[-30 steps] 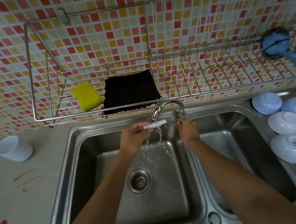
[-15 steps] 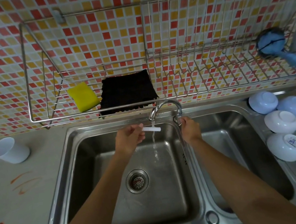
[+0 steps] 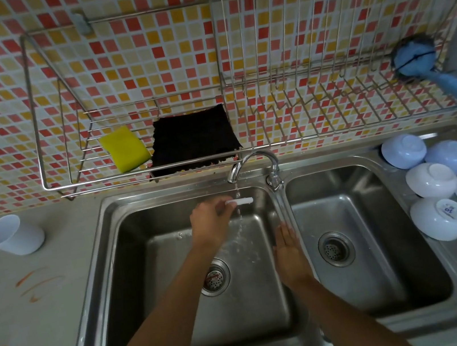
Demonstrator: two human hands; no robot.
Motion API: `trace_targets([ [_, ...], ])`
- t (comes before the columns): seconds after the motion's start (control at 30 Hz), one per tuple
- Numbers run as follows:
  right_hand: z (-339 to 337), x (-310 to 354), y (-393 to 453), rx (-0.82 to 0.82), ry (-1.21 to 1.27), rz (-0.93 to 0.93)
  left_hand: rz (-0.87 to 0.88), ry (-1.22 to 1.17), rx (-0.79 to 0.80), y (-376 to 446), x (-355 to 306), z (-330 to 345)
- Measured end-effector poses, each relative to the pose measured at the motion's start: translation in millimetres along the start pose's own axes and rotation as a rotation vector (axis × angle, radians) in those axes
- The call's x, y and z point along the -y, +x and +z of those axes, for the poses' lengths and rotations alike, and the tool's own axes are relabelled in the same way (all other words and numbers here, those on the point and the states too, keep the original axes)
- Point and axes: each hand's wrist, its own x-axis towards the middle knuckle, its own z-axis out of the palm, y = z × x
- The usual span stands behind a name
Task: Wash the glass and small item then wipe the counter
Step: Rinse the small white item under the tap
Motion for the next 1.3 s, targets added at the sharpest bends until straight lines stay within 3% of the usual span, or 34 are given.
trace_targets([
  [0.17, 4, -5, 1, 0.042, -0.062, 0.037, -0.042, 0.098, -0.013, -8, 16, 2],
  [0.33, -1, -10, 0, 0.073, -0.08, -0.022, 0.078, 0.286, 0.024, -11, 21, 4],
  [0.43, -3, -11, -1, 0.071, -0.058, -0.02, 0.049, 0.39, 0.16, -15, 34, 2],
  [0.77, -23, -3, -3, 0.19, 0.051, 0.03, 0.054, 0.334, 0.196, -53, 76, -14],
  [0.87, -27, -1, -7, 0.219, 0.057, 0.037, 0.039, 0.461, 0.24, -63, 85, -26],
  [0.97, -28, 10, -17, 0.19, 0.105, 0.086, 0.084, 0.504, 0.179, -74, 90, -38],
  [1.03, -25, 24, -26, 0.177, 0.132, 0.094, 0.07, 0.592, 0.227, -82, 94, -47],
  [1.17, -13, 62, -42, 0.181, 0.154, 0.001, 0.087, 0.622, 0.211, -97, 108, -64],
  [1.3, -6, 97, -55, 0.162, 0.268, -0.014, 0.086, 0.398, -0.004, -111, 107, -90],
])
